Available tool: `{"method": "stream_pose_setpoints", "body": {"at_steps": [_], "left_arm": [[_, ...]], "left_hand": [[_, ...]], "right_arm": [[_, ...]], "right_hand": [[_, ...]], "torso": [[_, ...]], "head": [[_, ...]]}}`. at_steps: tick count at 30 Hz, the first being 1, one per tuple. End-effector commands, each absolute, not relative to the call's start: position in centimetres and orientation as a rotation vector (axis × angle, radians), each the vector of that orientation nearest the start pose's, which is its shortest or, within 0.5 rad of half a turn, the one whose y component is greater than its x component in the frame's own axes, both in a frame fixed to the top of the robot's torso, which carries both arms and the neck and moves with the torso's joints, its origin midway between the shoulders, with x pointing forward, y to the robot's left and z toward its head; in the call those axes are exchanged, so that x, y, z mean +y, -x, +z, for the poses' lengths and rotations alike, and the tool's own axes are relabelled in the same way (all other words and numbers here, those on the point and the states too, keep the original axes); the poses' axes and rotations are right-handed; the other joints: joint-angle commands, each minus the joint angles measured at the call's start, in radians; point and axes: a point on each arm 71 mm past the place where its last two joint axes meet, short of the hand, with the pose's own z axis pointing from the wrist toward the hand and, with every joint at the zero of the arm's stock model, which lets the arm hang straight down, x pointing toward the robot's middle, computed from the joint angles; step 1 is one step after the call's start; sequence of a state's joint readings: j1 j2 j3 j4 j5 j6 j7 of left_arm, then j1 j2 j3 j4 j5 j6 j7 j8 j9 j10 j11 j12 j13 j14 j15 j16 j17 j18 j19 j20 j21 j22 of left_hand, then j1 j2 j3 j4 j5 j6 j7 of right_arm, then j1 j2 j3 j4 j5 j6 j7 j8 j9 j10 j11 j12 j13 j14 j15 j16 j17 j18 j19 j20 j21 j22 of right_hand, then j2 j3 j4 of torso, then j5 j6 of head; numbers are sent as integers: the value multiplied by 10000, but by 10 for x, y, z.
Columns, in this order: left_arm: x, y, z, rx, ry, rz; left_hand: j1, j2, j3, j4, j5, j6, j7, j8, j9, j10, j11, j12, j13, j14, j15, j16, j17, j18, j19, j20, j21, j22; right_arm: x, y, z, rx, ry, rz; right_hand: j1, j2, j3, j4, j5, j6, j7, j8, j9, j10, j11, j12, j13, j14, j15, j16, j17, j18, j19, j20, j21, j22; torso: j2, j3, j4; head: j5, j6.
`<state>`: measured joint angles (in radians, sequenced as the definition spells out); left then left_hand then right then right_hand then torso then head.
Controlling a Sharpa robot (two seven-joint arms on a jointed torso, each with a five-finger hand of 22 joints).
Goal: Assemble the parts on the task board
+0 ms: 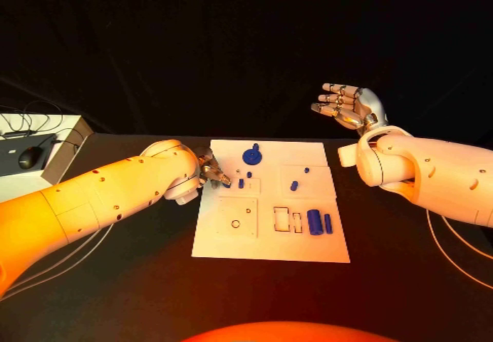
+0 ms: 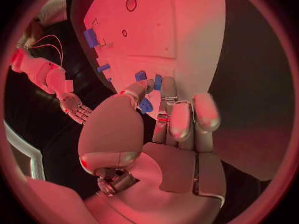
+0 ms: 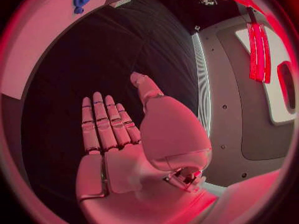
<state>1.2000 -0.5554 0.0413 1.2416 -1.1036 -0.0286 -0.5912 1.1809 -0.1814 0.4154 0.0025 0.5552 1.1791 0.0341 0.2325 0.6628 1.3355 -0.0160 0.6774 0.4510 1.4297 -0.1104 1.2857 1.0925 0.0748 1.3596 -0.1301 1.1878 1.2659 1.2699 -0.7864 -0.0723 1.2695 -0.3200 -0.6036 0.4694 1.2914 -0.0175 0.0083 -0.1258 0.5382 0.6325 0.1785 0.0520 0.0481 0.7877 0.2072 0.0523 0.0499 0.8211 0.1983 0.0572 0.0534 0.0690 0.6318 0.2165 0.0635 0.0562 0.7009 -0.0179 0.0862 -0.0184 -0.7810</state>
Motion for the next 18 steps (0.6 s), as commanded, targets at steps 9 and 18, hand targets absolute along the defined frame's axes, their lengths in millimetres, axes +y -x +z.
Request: {"method": "stream_pose_setpoints", "body": {"at_steps": [9,18], "left_arm": [[156,-533,-216,22127,3414,-3775],[156,-536,-216,22051,3564,-3751]], "left_hand": [[144,-11,1174,-1069,68,387,-285,1,-3,745,-662,-67,-21,-28,-75,31,-7,-179,47,-65,35,17],[124,7,1172,-1043,64,382,-286,-5,-7,752,-660,-74,-20,-33,-77,15,-29,-180,41,-70,25,13]], "right_arm": [[-269,-540,-151,11688,-7260,11091],[-270,-540,-151,11687,-7261,11082]], "right_hand": [[-31,-32,-22,-32,52,-1,630,-63,-11,-42,23,-30,-7,-80,2,-58,-14,-179,-87,-1,-60,-15],[-33,-24,-33,-40,50,7,625,-63,-10,-59,23,-32,-8,-118,6,-61,-16,-182,-93,-2,-59,-14]], "torso": [[7,-4,7],[6,-14,11]], "head": [[-20,18],[-27,12]]}}
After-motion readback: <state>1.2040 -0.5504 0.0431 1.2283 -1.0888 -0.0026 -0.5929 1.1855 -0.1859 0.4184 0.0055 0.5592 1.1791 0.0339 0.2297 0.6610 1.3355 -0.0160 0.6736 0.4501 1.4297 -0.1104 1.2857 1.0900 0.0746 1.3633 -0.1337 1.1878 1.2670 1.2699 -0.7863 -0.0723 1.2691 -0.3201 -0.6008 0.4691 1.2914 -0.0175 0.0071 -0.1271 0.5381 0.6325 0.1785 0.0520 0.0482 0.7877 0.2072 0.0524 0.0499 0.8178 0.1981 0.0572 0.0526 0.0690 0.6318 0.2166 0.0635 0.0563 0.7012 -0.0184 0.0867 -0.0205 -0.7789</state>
